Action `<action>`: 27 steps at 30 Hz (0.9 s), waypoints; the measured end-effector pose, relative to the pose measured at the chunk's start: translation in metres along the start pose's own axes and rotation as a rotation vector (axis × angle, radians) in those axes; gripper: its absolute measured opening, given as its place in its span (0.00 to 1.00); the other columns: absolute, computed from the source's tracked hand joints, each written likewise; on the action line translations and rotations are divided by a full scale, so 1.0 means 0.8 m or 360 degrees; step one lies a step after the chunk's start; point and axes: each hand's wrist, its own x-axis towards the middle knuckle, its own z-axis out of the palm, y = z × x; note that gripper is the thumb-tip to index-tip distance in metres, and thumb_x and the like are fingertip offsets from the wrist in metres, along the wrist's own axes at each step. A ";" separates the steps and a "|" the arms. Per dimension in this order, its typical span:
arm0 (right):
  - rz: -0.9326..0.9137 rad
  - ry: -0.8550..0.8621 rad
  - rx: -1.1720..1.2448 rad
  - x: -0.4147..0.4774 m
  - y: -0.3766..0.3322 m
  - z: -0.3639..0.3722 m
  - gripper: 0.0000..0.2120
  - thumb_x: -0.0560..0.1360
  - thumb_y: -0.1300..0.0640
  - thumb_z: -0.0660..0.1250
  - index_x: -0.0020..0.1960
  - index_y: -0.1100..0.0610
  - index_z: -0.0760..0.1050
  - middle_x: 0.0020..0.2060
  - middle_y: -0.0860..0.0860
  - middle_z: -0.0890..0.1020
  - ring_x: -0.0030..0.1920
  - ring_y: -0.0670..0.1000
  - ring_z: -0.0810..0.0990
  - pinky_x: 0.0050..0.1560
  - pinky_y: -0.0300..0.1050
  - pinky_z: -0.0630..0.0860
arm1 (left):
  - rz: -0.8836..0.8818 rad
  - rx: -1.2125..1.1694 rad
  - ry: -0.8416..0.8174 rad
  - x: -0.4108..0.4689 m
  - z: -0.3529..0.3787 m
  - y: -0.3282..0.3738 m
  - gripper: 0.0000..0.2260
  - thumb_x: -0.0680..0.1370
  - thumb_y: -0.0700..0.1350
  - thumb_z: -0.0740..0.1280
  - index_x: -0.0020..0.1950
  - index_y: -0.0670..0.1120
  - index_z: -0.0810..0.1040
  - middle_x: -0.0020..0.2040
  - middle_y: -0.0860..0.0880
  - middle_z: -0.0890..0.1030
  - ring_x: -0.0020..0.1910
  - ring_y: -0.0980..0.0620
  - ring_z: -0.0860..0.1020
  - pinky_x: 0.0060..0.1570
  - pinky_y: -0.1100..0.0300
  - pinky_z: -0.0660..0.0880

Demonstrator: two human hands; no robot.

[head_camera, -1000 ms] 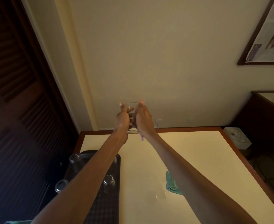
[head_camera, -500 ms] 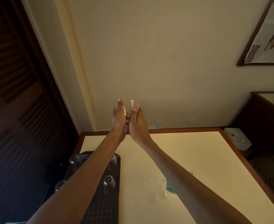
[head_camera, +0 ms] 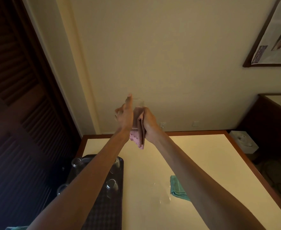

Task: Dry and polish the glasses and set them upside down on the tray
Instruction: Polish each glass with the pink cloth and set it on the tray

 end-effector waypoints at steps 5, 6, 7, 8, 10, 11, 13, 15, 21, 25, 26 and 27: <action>-0.0499 0.0113 -0.0395 -0.013 0.027 0.017 0.27 0.86 0.48 0.44 0.38 0.57 0.72 0.25 0.50 0.74 0.28 0.47 0.77 0.33 0.40 0.76 | -0.0041 -0.0163 0.0029 0.004 -0.009 0.001 0.26 0.82 0.68 0.55 0.64 0.47 0.72 0.59 0.41 0.80 0.61 0.40 0.80 0.53 0.48 0.79; -0.0628 0.0142 -0.0496 -0.013 0.030 0.022 0.24 0.86 0.46 0.45 0.45 0.57 0.73 0.27 0.51 0.75 0.28 0.46 0.78 0.33 0.39 0.77 | -0.0078 -0.0184 0.0018 0.004 -0.011 0.001 0.27 0.83 0.66 0.54 0.65 0.44 0.73 0.57 0.37 0.80 0.57 0.38 0.81 0.45 0.50 0.80; -0.0733 0.0164 -0.0587 -0.011 0.033 0.025 0.20 0.85 0.46 0.46 0.53 0.57 0.71 0.31 0.51 0.77 0.30 0.46 0.80 0.34 0.40 0.79 | -0.0114 -0.0204 0.0002 0.004 -0.013 0.000 0.29 0.84 0.65 0.53 0.68 0.41 0.73 0.57 0.32 0.78 0.54 0.37 0.82 0.41 0.50 0.80; -0.0816 0.0185 -0.0647 -0.006 0.033 0.026 0.18 0.85 0.46 0.47 0.59 0.57 0.69 0.36 0.52 0.79 0.34 0.46 0.81 0.37 0.43 0.81 | -0.0130 -0.0204 -0.0016 0.002 -0.013 0.000 0.31 0.85 0.63 0.52 0.70 0.38 0.73 0.59 0.28 0.77 0.53 0.35 0.82 0.42 0.48 0.81; -0.0843 0.0218 -0.0738 0.007 0.029 0.023 0.16 0.85 0.44 0.49 0.60 0.54 0.67 0.42 0.53 0.79 0.41 0.50 0.82 0.44 0.49 0.82 | -0.0155 -0.0184 -0.0042 -0.003 -0.015 0.000 0.31 0.86 0.61 0.50 0.69 0.36 0.75 0.60 0.30 0.80 0.57 0.35 0.82 0.49 0.46 0.81; -0.0767 0.0228 -0.0721 0.010 0.023 0.021 0.17 0.84 0.43 0.49 0.58 0.54 0.68 0.41 0.53 0.79 0.40 0.51 0.81 0.43 0.51 0.81 | -0.0156 -0.0166 -0.0040 -0.003 -0.015 -0.002 0.29 0.87 0.60 0.49 0.64 0.38 0.78 0.57 0.34 0.82 0.55 0.40 0.83 0.48 0.50 0.81; -0.0558 0.0234 -0.0579 0.020 0.009 0.019 0.24 0.83 0.39 0.47 0.46 0.55 0.72 0.32 0.52 0.78 0.32 0.49 0.78 0.35 0.48 0.77 | -0.0154 -0.0156 -0.0019 -0.006 -0.016 -0.005 0.27 0.87 0.59 0.48 0.53 0.44 0.80 0.49 0.41 0.85 0.46 0.47 0.84 0.46 0.54 0.80; -0.0315 0.0264 -0.0399 0.027 -0.005 0.017 0.29 0.84 0.42 0.47 0.32 0.55 0.71 0.24 0.52 0.75 0.26 0.50 0.76 0.30 0.43 0.73 | -0.0129 -0.0155 -0.0060 -0.008 -0.015 -0.004 0.30 0.86 0.62 0.48 0.45 0.44 0.80 0.38 0.45 0.84 0.39 0.48 0.82 0.47 0.53 0.80; 0.0213 0.0063 0.0077 0.022 0.004 0.017 0.20 0.81 0.53 0.51 0.37 0.60 0.75 0.32 0.57 0.79 0.31 0.53 0.80 0.38 0.45 0.78 | 0.0025 -0.0007 -0.0012 -0.004 -0.016 0.007 0.16 0.79 0.63 0.65 0.45 0.51 0.77 0.57 0.43 0.81 0.58 0.44 0.80 0.61 0.46 0.76; 0.0142 0.0088 0.0006 0.007 0.019 0.029 0.23 0.84 0.55 0.48 0.33 0.57 0.71 0.25 0.52 0.74 0.26 0.49 0.76 0.30 0.40 0.74 | 0.0066 -0.0106 0.0071 0.012 -0.028 0.004 0.20 0.80 0.63 0.66 0.60 0.48 0.76 0.57 0.50 0.80 0.60 0.48 0.78 0.59 0.52 0.74; 0.0029 0.0130 -0.0112 0.004 0.025 0.032 0.25 0.85 0.51 0.47 0.35 0.57 0.72 0.25 0.50 0.74 0.27 0.48 0.77 0.31 0.41 0.74 | 0.0075 -0.0098 0.0099 0.015 -0.029 0.002 0.21 0.80 0.64 0.65 0.59 0.47 0.77 0.55 0.48 0.81 0.56 0.47 0.80 0.57 0.51 0.76; -0.0145 0.0170 -0.0258 0.004 0.031 0.035 0.26 0.86 0.47 0.46 0.39 0.58 0.74 0.24 0.49 0.74 0.27 0.47 0.77 0.31 0.40 0.74 | 0.0097 -0.0074 0.0109 0.016 -0.031 0.000 0.21 0.82 0.63 0.63 0.56 0.46 0.79 0.50 0.45 0.82 0.50 0.46 0.81 0.54 0.50 0.77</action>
